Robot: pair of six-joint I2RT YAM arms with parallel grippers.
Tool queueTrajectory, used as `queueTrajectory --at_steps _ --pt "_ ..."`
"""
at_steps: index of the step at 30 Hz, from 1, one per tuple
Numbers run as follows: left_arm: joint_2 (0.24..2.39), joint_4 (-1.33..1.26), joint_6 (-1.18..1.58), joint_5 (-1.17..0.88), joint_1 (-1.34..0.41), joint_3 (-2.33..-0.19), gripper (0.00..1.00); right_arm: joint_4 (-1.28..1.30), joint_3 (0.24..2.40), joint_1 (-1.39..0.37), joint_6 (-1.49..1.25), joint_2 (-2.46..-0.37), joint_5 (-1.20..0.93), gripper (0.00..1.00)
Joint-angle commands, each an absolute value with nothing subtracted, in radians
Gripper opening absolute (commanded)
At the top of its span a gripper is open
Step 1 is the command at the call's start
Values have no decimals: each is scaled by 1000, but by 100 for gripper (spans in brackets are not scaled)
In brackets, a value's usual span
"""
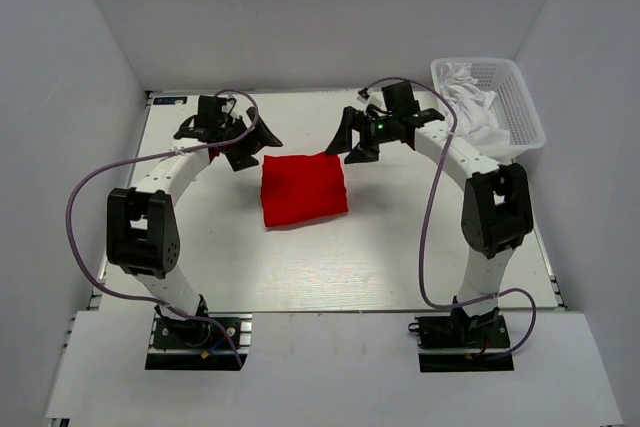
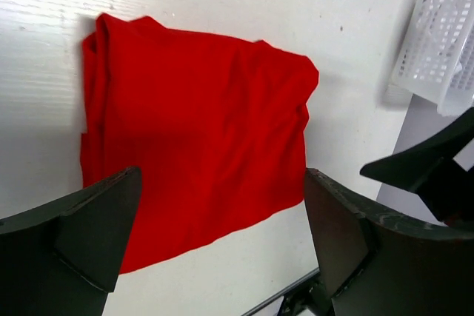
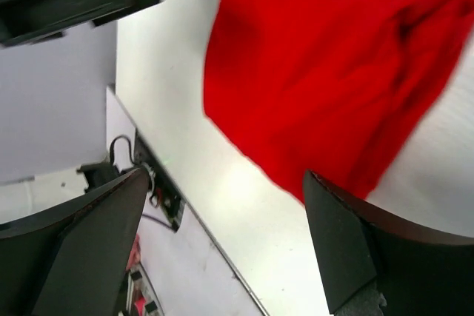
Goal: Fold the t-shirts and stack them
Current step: Fold the long partially folded tshirt into a neat square, then smooth out wrinkles on the folded tshirt
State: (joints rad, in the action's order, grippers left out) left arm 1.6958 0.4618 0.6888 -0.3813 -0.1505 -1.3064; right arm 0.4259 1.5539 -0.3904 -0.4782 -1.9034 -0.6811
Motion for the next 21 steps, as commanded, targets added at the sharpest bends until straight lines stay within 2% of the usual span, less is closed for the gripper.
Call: queueTrajectory --at_steps 1,10,14,21 --pt "1652 384 698 -446 -161 -1275 100 350 1516 -431 -468 -1858 -752 90" --pt "1695 305 742 -535 -238 -1148 100 164 1350 -531 -603 -1943 -856 90" --pt "1704 298 742 -512 -247 -1054 100 66 1238 -511 -641 -1980 -854 90" --pt "1805 307 721 -500 -247 -1019 100 32 1218 -450 -600 -2105 -862 90"
